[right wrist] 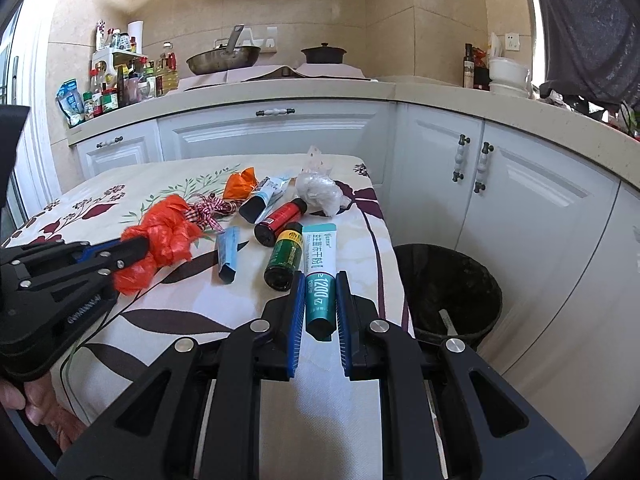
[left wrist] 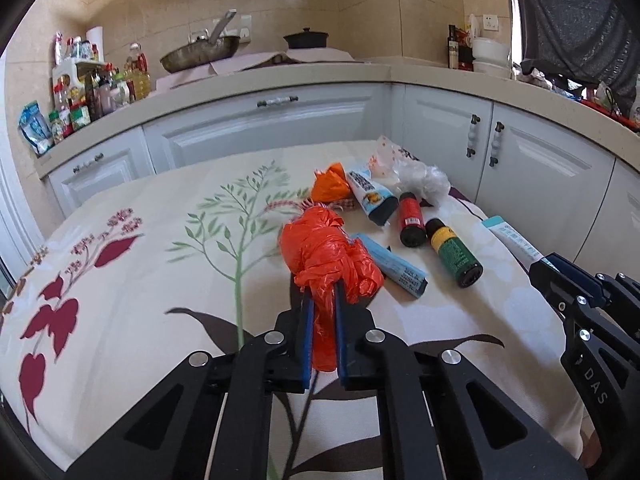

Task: Collect trash
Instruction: 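Carry the red bag and teal tube in both tools over the black bin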

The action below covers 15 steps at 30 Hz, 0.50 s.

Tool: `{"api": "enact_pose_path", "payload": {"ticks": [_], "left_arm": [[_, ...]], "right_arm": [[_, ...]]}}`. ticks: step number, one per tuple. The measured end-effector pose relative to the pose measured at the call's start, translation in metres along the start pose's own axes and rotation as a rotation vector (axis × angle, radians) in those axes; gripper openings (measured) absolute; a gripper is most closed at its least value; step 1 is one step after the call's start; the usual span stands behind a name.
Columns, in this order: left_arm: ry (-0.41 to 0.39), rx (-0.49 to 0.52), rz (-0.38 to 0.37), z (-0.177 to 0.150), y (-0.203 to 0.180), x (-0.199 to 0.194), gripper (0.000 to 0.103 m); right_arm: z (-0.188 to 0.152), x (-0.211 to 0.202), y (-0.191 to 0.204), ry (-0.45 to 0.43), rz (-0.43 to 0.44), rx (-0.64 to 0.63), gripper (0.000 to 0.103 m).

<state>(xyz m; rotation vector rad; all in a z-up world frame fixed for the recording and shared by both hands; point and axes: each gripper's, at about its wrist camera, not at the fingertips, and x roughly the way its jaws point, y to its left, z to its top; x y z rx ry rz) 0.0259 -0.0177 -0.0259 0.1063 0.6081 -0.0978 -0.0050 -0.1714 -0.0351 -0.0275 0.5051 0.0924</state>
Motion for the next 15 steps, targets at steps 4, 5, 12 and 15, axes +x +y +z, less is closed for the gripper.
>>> {"api": "enact_pose_path", "payload": {"ticks": [4,5,12,15], "left_arm": [[-0.015,-0.003,0.005,0.003,0.002,-0.004,0.009],[-0.017,-0.005,0.003,0.004,0.003,-0.005,0.009],[-0.044,0.004,-0.020,0.015,-0.002,-0.009,0.009],[-0.061,0.014,-0.042,0.022,-0.010,-0.010,0.009]], "right_arm": [[0.001,-0.001,-0.002,-0.005,-0.013,0.001,0.015],[0.002,-0.002,-0.003,-0.007,-0.020,0.001,0.015],[0.009,-0.005,-0.021,-0.028,-0.077,0.017,0.015],[0.013,-0.005,-0.033,-0.040,-0.111,0.024,0.015]]}}
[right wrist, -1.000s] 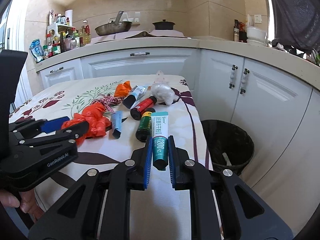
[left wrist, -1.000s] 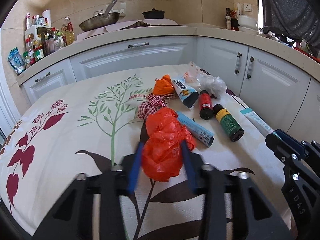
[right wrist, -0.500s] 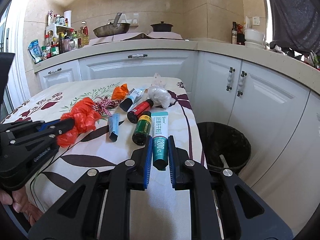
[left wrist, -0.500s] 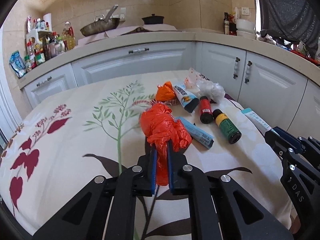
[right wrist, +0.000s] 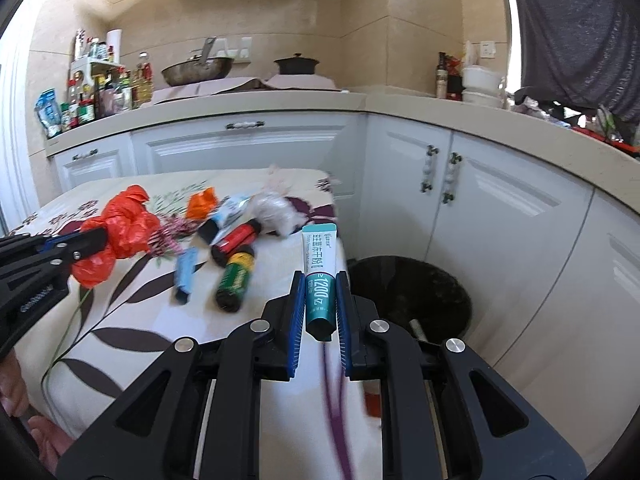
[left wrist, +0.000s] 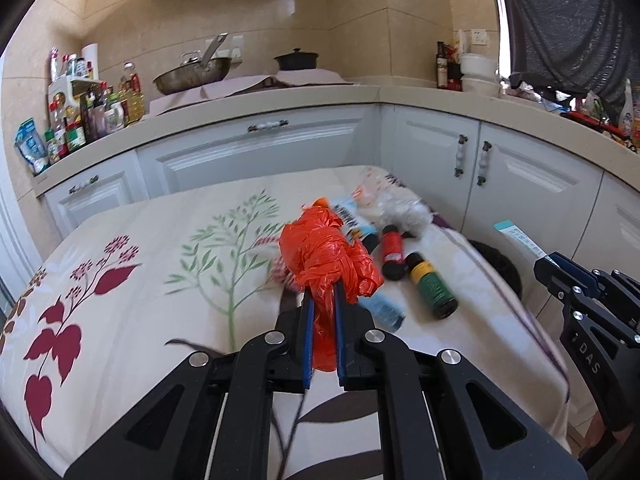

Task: Collect trash
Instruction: 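Carry the red bag and teal tube in both tools over the black bin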

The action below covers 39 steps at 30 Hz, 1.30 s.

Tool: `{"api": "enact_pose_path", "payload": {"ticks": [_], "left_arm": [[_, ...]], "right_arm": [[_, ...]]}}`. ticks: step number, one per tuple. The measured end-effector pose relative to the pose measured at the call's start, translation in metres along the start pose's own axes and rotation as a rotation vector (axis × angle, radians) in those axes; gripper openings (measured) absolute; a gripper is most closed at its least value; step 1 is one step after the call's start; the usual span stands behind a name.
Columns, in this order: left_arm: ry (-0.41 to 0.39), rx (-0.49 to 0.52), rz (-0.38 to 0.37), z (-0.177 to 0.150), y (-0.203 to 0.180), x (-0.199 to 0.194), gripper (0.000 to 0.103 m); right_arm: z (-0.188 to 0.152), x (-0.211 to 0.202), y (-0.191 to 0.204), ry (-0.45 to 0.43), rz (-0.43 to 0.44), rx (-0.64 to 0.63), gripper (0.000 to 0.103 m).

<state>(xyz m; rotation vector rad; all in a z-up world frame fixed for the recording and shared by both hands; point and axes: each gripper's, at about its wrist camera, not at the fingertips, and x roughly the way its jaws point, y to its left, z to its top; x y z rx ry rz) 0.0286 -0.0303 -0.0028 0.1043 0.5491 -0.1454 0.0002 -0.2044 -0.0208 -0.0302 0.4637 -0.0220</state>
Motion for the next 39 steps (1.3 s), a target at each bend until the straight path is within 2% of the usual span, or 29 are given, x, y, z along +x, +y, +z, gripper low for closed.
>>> {"api": "enact_pose_path", "payload": {"ticks": [8,17,28,39], "left_arm": [[-0.019,0.038,-0.086,0.022,-0.034,0.009,0.009],[-0.012,0.089,-0.173,0.051,-0.097,0.039,0.009],[0.028,0.110,-0.192,0.081,-0.159,0.089,0.009],[0.092,0.123,-0.156,0.086,-0.194,0.139,0.009]], "right_arm": [[0.014,0.011,-0.043,-0.030,-0.090,0.033,0.015],[0.029,0.035,-0.086,-0.046,-0.160,0.057,0.015],[0.041,0.070,-0.131,-0.034,-0.186,0.083,0.015],[0.042,0.108,-0.168,-0.008,-0.192,0.124,0.015]]}}
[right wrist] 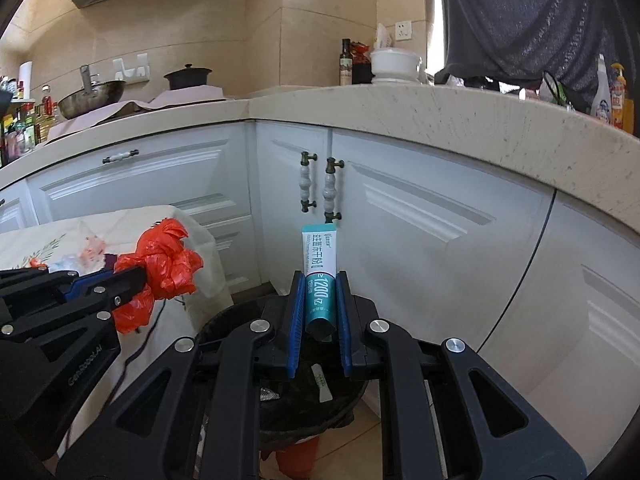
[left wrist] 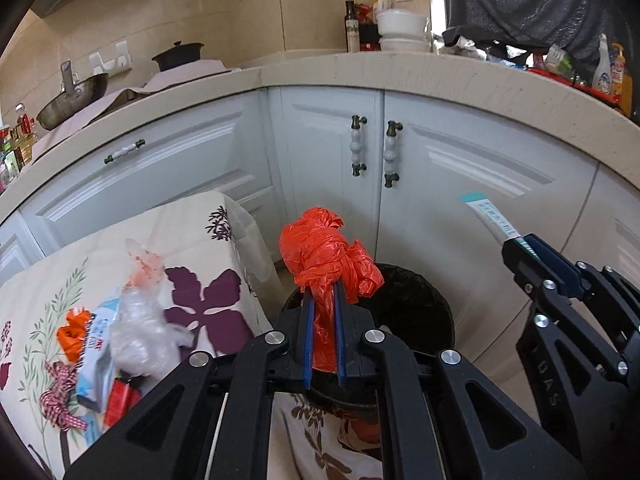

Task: Collect trash
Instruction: 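Carry the red bag and teal tube in both tools over the black bin, then open both tools to drop the red bag and teal tube into the bin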

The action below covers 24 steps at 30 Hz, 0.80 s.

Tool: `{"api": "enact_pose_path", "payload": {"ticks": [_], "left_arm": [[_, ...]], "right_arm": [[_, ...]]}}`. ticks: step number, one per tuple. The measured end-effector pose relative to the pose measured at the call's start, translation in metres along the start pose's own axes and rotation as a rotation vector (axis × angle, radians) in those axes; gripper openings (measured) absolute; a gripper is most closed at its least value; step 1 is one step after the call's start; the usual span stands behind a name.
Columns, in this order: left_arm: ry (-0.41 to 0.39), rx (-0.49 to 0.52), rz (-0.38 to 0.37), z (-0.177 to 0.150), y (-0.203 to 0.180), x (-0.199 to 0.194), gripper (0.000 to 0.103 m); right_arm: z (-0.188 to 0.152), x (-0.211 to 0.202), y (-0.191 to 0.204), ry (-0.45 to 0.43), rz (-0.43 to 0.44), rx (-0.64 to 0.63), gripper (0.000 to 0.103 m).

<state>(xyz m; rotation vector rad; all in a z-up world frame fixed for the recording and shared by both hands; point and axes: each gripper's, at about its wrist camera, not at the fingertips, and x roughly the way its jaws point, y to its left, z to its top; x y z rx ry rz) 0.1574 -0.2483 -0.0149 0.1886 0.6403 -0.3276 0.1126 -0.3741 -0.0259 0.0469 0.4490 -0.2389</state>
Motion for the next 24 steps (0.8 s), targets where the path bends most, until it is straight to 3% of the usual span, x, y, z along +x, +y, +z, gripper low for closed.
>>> {"api": "enact_pose_path", "payload": {"ticks": [10,21,22,24], "left_arm": [[0.059,-0.053,0.006,0.014,-0.008,0.033,0.009],[0.102,-0.072,0.052,0.007,-0.015,0.065,0.011],[0.114,-0.080,0.055,0.007,-0.013,0.068,0.016],[0.134,-0.101,0.068,0.006,-0.010,0.073,0.036]], "right_arm": [[-0.002,0.036,-0.008,0.028,0.009,0.017,0.015],[-0.009,0.067,-0.009,0.061,0.008,0.030,0.017],[-0.009,0.070,-0.010,0.063,0.008,0.034,0.022],[-0.011,0.075,-0.010,0.072,0.010,0.041,0.030]]}}
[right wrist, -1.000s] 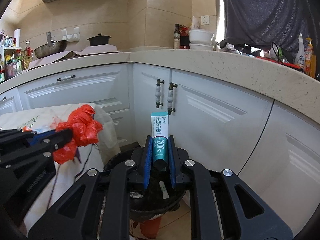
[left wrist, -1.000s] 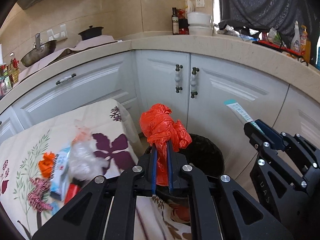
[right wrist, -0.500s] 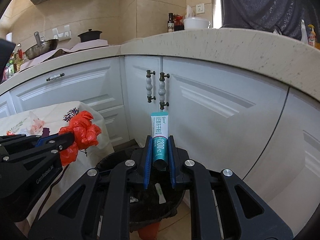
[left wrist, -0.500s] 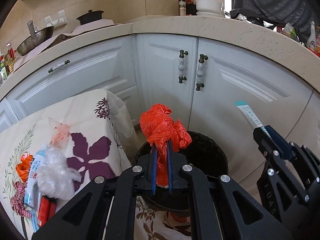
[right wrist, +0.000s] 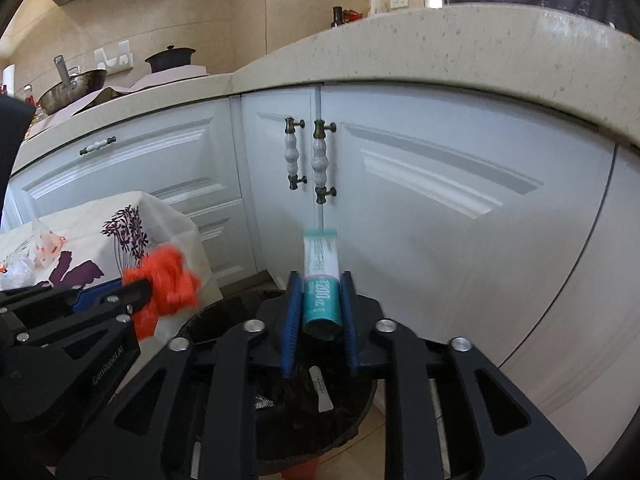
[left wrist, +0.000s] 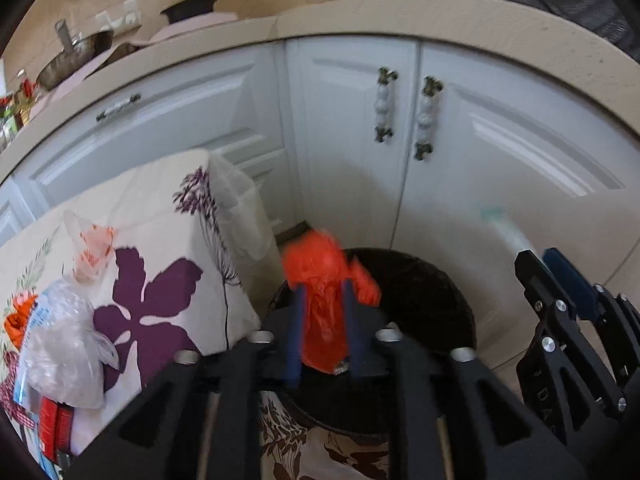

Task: Collect trash
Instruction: 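Open both tools to drop the red bag and teal tube into the bin, then move both open tools back over the table items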

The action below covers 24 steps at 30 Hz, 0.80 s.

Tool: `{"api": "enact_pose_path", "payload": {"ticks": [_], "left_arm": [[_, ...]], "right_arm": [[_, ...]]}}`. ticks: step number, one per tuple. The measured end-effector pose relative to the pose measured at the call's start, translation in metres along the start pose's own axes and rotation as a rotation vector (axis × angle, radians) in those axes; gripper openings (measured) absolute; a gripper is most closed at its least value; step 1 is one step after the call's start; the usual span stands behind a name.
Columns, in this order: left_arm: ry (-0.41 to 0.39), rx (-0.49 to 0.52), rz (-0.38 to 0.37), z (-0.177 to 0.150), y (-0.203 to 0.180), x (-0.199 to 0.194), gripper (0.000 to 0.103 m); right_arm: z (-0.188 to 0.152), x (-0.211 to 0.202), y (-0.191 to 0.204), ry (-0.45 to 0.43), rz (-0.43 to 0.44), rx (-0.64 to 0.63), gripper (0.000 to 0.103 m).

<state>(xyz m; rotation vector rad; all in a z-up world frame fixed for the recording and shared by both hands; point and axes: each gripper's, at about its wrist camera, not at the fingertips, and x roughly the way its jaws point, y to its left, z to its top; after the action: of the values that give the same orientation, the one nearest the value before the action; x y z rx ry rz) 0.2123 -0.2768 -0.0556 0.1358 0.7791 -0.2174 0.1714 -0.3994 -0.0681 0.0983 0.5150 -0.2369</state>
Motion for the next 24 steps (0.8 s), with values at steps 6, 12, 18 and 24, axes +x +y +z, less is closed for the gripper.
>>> {"api": "enact_pose_path", "payload": {"ticks": [6,12,18,24], "left_arm": [[-0.019,-0.019,0.007,0.003,0.004,-0.004,0.057],[-0.046,-0.013,-0.002,0.007,0.006,-0.020,0.063],[-0.083,-0.036,-0.035,0.009,0.020,-0.053,0.069],[-0.132,-0.034,-0.017,-0.002,0.051,-0.091,0.072]], "right_arm": [[0.000,0.000,-0.003,0.001,-0.011,0.009,0.034],[0.006,-0.015,-0.006,-0.016,-0.026,0.012,0.036],[0.014,-0.046,-0.002,-0.044,-0.036,0.013,0.043],[0.015,-0.079,0.019,-0.051,-0.011,0.006,0.046]]}}
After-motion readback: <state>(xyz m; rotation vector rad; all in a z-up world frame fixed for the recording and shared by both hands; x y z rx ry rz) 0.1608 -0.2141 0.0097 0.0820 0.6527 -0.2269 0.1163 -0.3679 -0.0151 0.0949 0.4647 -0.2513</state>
